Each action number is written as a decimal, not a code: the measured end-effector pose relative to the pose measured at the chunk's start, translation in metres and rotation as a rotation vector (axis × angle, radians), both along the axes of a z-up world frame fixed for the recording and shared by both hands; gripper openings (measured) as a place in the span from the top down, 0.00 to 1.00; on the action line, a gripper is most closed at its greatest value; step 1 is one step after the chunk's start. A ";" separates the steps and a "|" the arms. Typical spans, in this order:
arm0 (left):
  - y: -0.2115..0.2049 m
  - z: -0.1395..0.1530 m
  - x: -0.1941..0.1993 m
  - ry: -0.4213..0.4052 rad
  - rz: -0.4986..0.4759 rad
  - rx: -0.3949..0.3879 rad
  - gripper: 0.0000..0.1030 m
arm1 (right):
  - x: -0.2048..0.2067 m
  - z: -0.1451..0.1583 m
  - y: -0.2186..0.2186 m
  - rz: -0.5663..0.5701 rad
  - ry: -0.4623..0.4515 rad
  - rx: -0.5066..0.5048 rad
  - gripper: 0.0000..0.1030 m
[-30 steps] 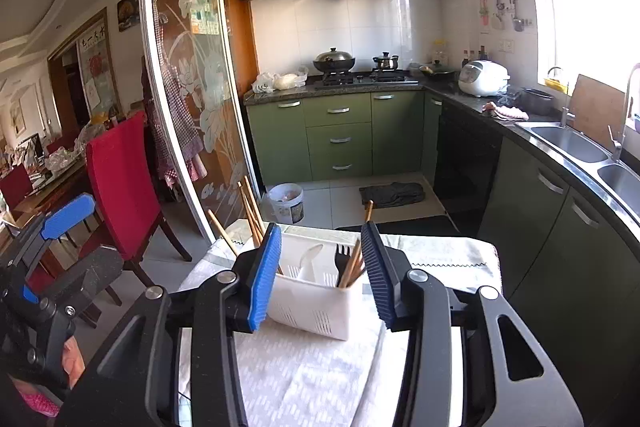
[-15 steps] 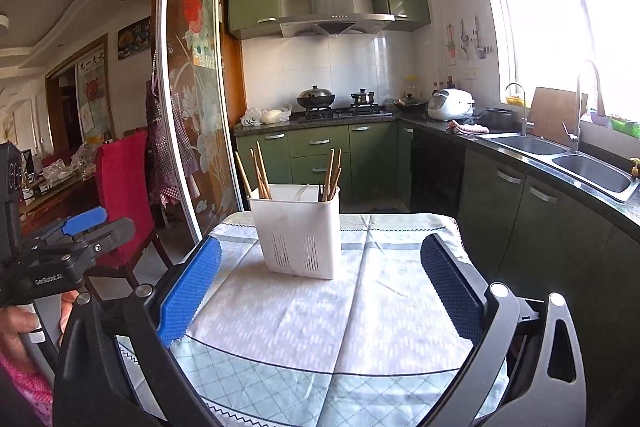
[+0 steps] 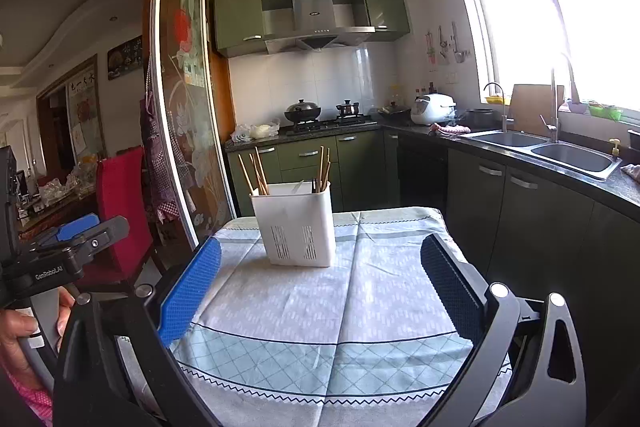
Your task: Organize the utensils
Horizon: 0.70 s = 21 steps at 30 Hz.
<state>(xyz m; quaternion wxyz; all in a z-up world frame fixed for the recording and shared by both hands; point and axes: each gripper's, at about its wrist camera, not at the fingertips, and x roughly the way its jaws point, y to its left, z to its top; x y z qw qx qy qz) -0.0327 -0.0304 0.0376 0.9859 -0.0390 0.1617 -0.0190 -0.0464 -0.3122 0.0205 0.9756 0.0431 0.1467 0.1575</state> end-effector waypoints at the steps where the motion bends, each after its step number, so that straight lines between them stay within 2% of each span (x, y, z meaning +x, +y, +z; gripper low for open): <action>1: 0.001 -0.001 -0.001 0.002 0.001 -0.002 0.07 | 0.001 0.000 0.000 -0.005 0.001 0.000 0.04; 21: 0.008 -0.009 -0.001 0.035 0.024 -0.008 0.07 | 0.016 0.001 0.018 -0.005 0.018 -0.058 0.04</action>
